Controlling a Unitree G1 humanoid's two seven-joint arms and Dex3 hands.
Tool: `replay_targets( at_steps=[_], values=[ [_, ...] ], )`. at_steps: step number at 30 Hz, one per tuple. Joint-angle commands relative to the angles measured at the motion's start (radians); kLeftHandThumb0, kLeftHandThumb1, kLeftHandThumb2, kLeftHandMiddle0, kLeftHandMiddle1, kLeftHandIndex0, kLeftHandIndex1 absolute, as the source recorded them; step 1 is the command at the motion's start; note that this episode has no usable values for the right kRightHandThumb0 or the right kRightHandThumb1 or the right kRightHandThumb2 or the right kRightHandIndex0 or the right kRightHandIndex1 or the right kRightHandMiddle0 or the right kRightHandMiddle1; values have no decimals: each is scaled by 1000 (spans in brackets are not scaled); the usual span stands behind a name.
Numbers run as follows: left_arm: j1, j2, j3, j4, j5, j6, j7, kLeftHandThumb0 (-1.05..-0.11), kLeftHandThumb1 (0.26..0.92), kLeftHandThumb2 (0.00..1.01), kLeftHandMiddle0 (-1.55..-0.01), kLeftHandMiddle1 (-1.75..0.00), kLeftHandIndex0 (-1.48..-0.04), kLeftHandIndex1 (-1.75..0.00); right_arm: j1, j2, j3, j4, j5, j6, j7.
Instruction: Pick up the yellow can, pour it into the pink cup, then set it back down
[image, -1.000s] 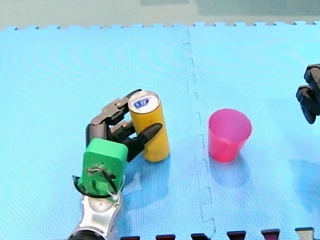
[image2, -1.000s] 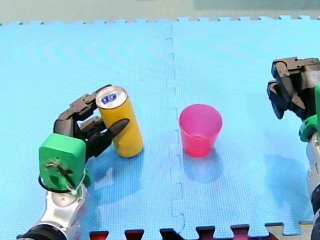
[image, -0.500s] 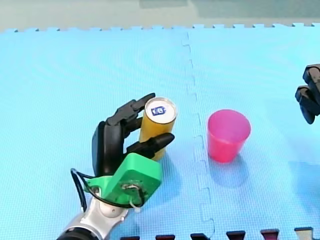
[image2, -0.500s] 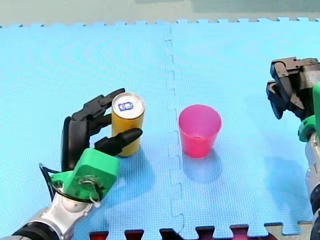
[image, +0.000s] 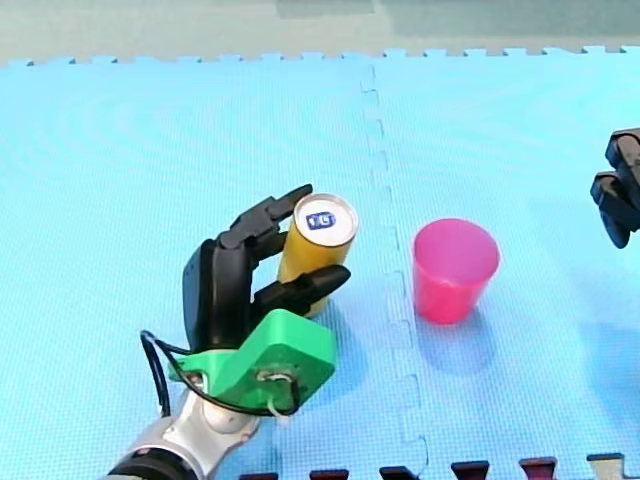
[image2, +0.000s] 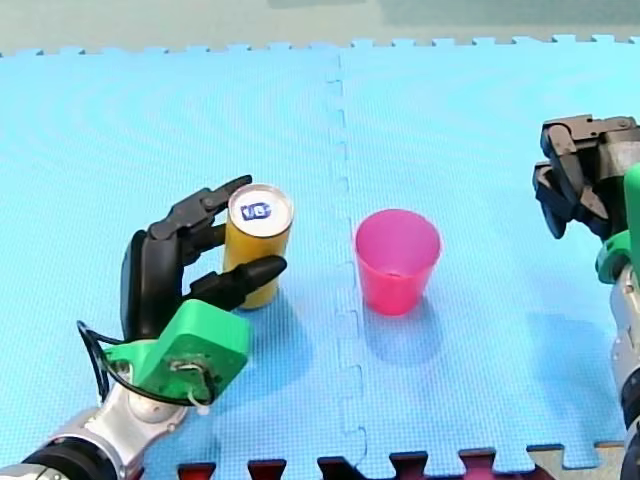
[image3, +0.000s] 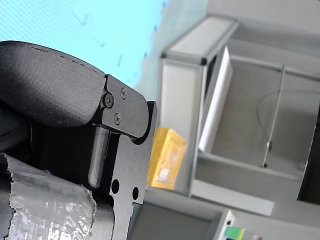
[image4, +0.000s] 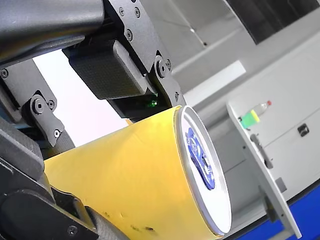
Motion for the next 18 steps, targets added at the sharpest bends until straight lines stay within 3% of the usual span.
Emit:
replay_targets(
  at_steps=[1, 7, 12, 18],
  values=[
    [8, 6, 10, 9, -14, 14, -11, -330, 767, 0, -1268, 0, -1179, -1, 1, -5, -1, -1, 3, 4, -1],
    [13, -8, 44, 9, -73, 0, -81, -338, 766, 0, -1269, -1, -1180, -1, 3, -6, -3, -5, 6, 6, 5],
    [21, -38, 129, 7, -196, -36, -235, -344, 768, 1, -1279, -5, -1179, -1, 1, -10, -5, -1, 8, 7, 11],
    [24, -47, 167, 6, -242, -46, -311, -349, 772, 2, -1286, -6, -1177, 0, 3, -13, -8, 2, 11, 6, 17]
  ],
)
